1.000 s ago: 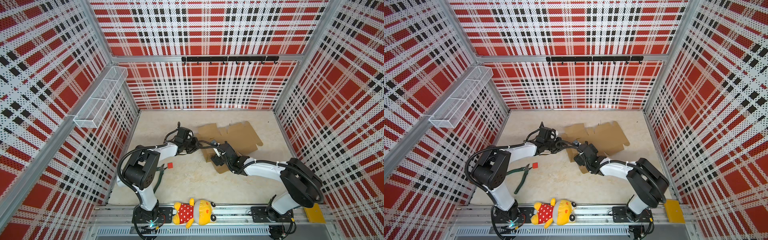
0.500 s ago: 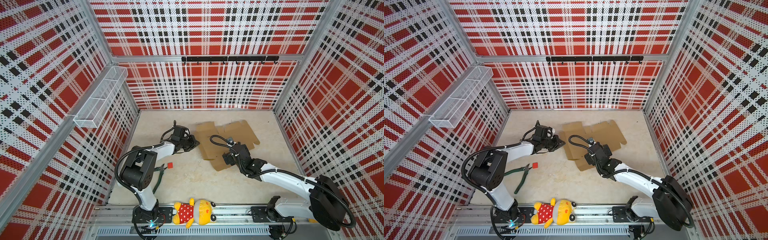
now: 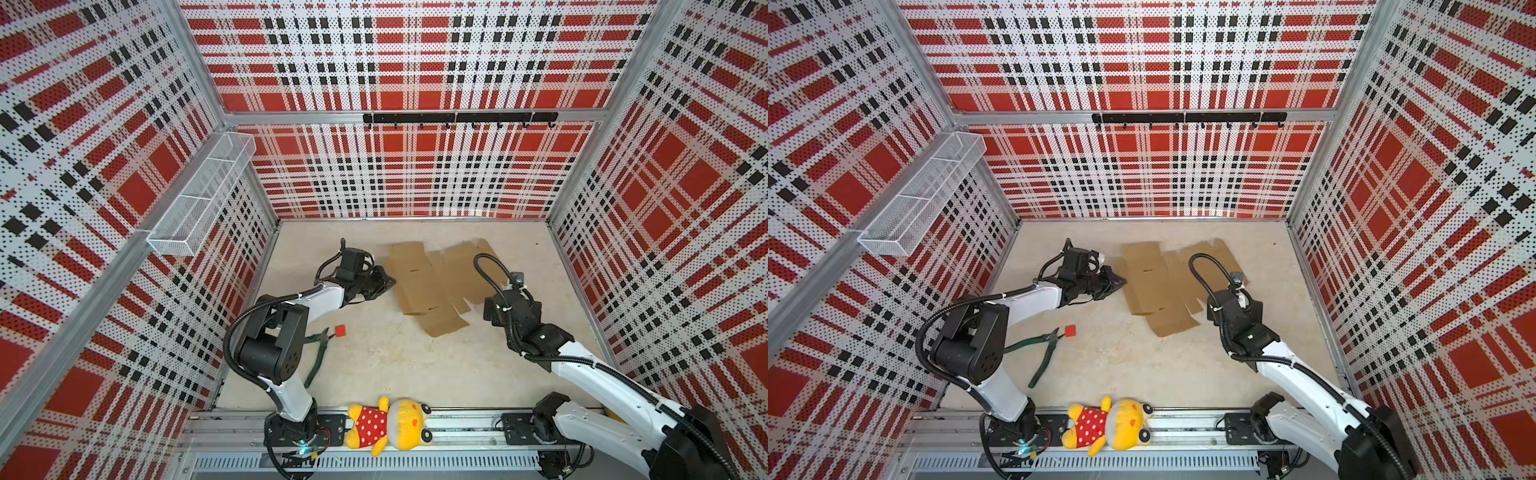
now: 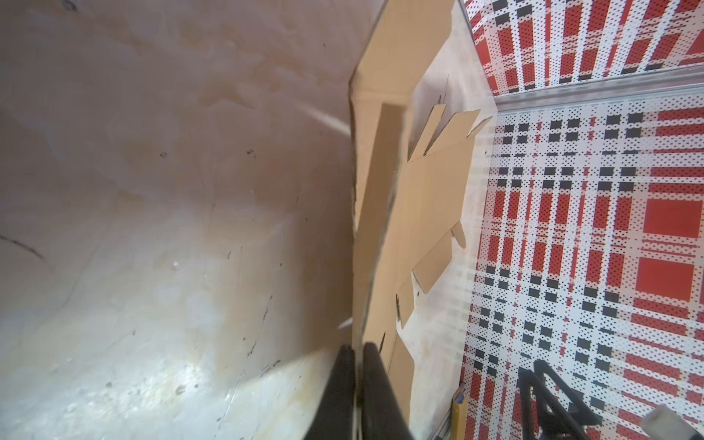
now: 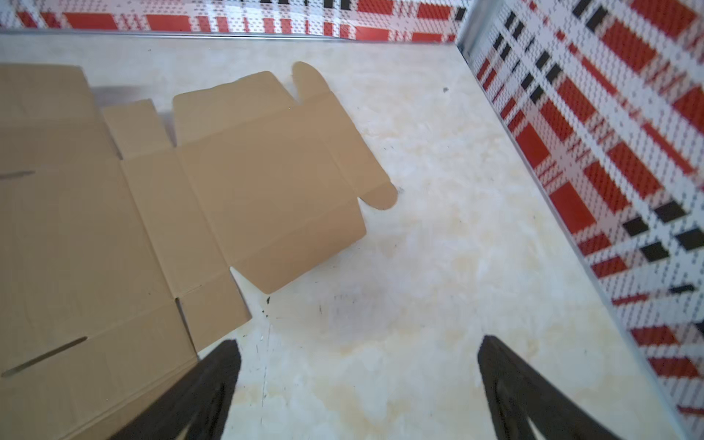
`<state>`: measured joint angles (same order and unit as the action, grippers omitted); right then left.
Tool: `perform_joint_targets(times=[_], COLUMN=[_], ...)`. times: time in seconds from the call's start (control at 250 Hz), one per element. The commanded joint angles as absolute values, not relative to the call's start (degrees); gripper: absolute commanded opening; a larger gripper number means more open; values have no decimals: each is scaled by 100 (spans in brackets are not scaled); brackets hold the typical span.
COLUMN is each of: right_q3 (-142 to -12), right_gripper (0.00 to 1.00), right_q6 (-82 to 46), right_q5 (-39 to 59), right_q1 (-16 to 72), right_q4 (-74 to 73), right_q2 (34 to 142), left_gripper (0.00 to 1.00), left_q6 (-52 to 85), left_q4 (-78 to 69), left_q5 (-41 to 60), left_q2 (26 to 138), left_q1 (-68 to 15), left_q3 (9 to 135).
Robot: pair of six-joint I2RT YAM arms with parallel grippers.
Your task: Fold the paper box
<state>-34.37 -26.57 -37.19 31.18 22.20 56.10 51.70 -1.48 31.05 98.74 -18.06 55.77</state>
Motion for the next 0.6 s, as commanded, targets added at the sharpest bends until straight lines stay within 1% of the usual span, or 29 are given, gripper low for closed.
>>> perform_joint_targets(times=[0.0,0.1,0.132,0.308,0.428,0.52,0.596], right_q3=[-3206,-3086,-3063,-2953,-2891,-2714,-2578], right_gripper=[100,100,100,100,100,100,100], right_q6=[-3969,-4632,-4815,-5395,-6023,-6254,-6526], right_q5=[-3106,-2720,-2600,-1861,-1220,-580,-237], right_q1=[2993,2981,2971,2827,2469,2162,1996], right_q4=[2382,2227,2137,1643,1576,1069,695], right_q2=[5433,5372,5362,5357,5379,5418,5488], left_gripper=[10,9,9,9,9,9,9], left_q6=[5269,5315,5317,5395,5562,5783,5877], left_q4=[-354,-308,-308,-391,-537,-914,-1160], left_q5=[3171,3173,3210,3309,3579,3773,3916], left_q2=[9761,9778,9757,9733,9669,9677,9620], left_q1=[-1779,-1780,-1629,-1627,-1622,-1616,-1602], left_q3=[5696,5732,5744,5756,5810,5745,5704])
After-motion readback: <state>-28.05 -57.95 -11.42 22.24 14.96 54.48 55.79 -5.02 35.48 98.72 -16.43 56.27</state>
